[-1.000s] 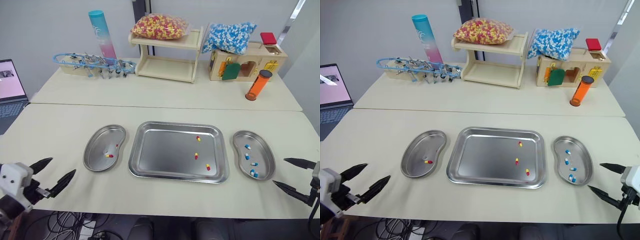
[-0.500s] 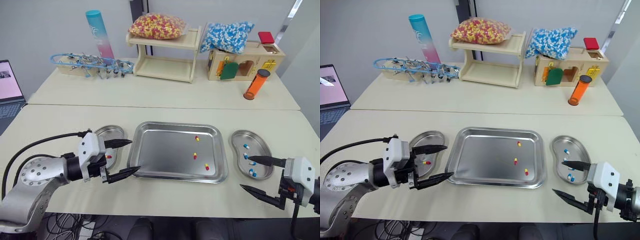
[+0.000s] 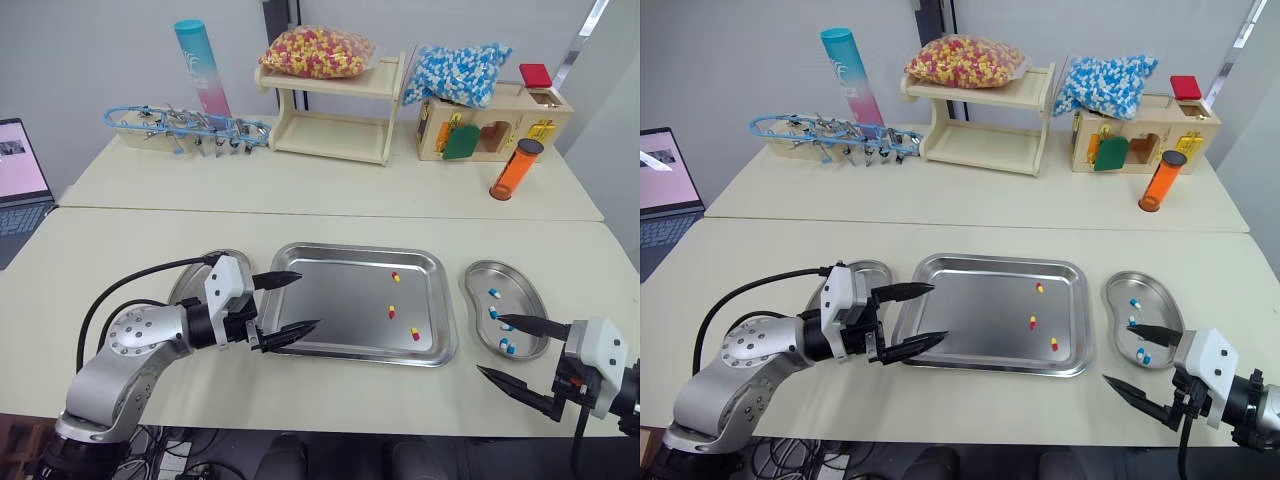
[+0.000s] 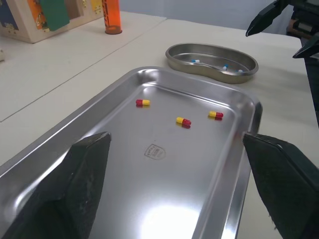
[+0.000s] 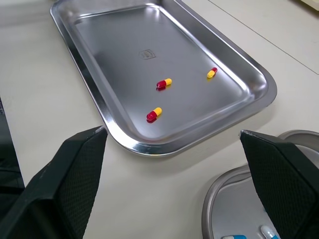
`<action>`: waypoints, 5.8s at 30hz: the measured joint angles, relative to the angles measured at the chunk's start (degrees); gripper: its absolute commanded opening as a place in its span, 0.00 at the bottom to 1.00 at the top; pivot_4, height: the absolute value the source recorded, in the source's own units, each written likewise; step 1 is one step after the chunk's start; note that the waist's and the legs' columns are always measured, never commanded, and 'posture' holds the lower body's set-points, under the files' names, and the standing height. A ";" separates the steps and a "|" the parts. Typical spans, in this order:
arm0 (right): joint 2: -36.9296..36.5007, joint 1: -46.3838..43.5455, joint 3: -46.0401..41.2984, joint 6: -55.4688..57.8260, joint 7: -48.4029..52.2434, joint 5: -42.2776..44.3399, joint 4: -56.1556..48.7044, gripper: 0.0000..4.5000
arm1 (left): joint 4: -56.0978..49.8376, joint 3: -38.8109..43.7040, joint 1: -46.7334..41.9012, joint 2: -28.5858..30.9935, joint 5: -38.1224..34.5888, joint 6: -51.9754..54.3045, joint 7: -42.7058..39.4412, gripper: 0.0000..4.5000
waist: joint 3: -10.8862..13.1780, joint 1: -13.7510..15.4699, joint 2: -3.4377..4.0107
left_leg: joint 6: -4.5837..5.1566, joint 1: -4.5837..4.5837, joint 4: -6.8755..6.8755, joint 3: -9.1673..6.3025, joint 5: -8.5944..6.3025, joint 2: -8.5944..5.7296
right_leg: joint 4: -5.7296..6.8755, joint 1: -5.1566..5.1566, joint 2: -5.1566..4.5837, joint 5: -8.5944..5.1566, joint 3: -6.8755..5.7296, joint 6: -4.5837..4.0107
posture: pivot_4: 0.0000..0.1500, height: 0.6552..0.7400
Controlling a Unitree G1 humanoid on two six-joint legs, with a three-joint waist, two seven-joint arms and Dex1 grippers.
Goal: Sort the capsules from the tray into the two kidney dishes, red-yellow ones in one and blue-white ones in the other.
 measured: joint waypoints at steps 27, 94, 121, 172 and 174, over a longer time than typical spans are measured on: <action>0.36 -0.85 4.09 -0.34 -1.10 -1.26 -1.39 1.00 | -2.92 -10.13 1.24 -1.61 3.05 1.33 -1.10 0.87 | -0.03 0.05 0.04 | 0.00 0.04 0.02 0.01 0.00 -0.01 | 0.03 0.02 -0.01 0.00 0.00 0.00 | 1.00 1.00; -0.23 -5.78 7.84 7.59 -6.64 0.08 -6.42 1.00 | 42.92 -29.23 -31.23 -23.22 24.79 -9.45 -6.31 0.79 | 0.00 0.10 -0.02 | -0.02 -0.05 0.11 -0.09 0.02 -0.06 | 0.04 0.02 -0.01 0.00 -0.11 0.03 | 1.00 1.00; -0.20 -5.24 7.83 8.80 -8.28 0.47 -8.38 1.00 | 53.46 -29.29 -37.05 -27.35 30.88 -16.54 -10.01 0.08 | -0.02 0.10 -0.03 | -0.02 -0.03 0.14 -0.11 0.02 -0.07 | 0.06 0.05 -0.01 0.00 -0.12 0.04 | 1.00 1.00; -6.72 -27.82 19.16 16.38 -1.72 10.60 -7.95 1.00 | 19.34 17.41 -4.03 2.86 8.12 17.99 7.65 0.63 | 0.03 -0.10 -0.11 | -0.01 -0.13 0.07 -0.13 0.01 -0.03 | 0.19 -0.23 -0.02 0.00 -0.08 0.02 | 1.00 1.00; -6.71 -27.83 19.24 16.24 -1.67 10.50 -7.59 1.00 | 19.33 18.69 -3.66 2.98 7.41 18.12 7.71 0.77 | 0.04 -0.07 -0.11 | -0.01 -0.13 0.07 -0.13 0.01 -0.03 | 0.19 -0.23 -0.02 0.00 -0.08 0.02 | 1.00 1.00</action>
